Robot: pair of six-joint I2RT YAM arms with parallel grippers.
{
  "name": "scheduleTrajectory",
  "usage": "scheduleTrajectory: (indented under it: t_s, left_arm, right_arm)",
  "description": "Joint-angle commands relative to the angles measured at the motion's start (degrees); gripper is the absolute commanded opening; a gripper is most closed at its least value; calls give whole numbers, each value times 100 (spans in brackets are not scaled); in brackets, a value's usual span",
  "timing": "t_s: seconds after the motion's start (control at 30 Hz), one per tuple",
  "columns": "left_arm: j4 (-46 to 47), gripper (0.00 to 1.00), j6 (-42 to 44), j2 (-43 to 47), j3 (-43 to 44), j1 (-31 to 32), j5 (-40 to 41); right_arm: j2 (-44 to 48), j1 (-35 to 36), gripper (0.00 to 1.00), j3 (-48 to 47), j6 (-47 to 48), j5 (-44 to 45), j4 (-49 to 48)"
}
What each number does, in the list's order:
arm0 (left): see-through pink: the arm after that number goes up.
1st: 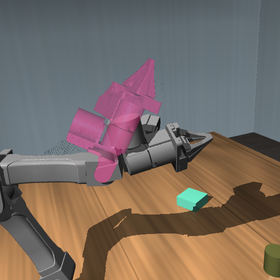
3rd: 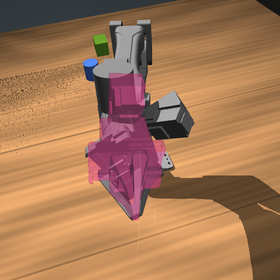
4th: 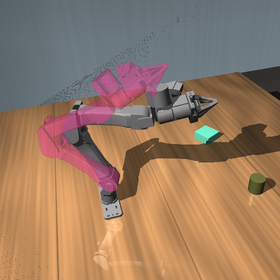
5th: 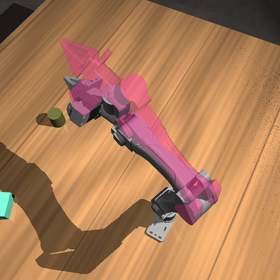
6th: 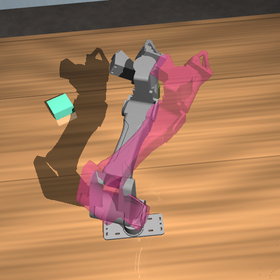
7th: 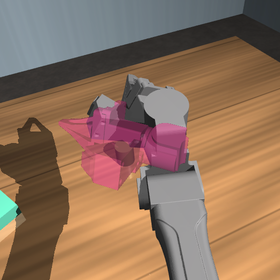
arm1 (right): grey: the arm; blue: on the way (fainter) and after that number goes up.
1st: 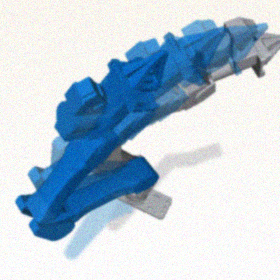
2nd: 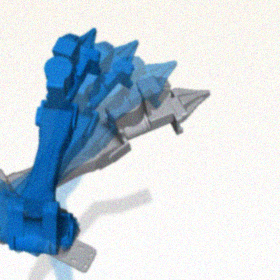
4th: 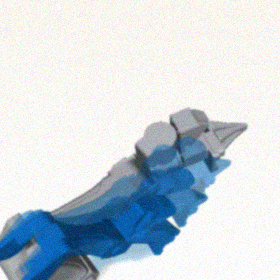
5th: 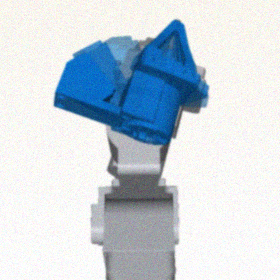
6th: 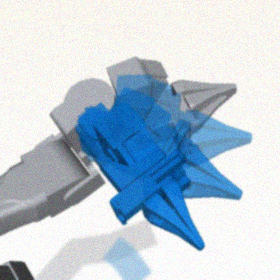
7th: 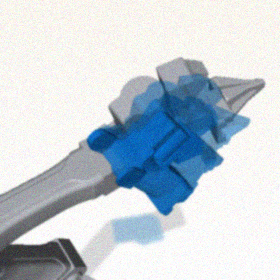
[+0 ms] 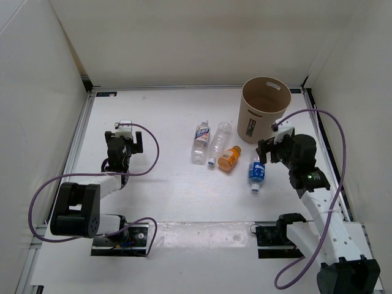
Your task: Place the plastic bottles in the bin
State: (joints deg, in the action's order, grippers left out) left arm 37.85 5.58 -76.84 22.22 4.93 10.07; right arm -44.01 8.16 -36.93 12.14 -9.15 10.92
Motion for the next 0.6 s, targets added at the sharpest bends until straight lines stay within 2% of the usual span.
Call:
scheduleTrajectory:
  t_s: [0.0, 0.13, 0.17, 0.2, 0.27, 0.33, 0.37, 0.4, 0.47, 0.5, 0.57]
  left_arm:
    - [136, 100, -49, 29, -42, -36, 13]
    - [135, 100, -57, 46, -33, -45, 13]
    - [127, 100, -40, 46, -33, -45, 22]
    - [135, 100, -49, 46, -42, -45, 22]
    - [135, 100, -49, 46, -42, -45, 22]
    - [118, 100, -49, 46, -33, -36, 4]
    - [118, 100, -40, 46, -33, -36, 22]
    - [127, 100, -40, 46, -42, -36, 13]
    - [127, 100, -49, 55, -42, -45, 13]
    - [135, 100, -49, 46, -42, -45, 13]
    - [118, 100, -23, 46, -42, -53, -4]
  right_arm:
    - [-90, 378, 90, -306, 157, 247, 1359]
    - [-397, 292, 90, -867, -466, 2, 2095]
    - [-581, 4, 90, -947, -537, -156, 2212]
    - [-826, -95, 90, -1148, -616, -688, 2309]
    - [-1223, -375, 90, -1586, -1019, -799, 2678]
    - [-1969, -482, 90, -1817, -1266, -1193, 3054]
    - [-2171, -552, 90, -2218, -1232, -1377, 3318]
    - [-2861, -553, 90, -2518, -1014, -1736, 3694]
    - [-3384, -526, 90, -2843, -968, -1888, 4309]
    - [-4039, -657, 90, -3116, -925, -2002, 4488]
    - [-4046, -920, 90, -2979, -1143, -2372, 4211]
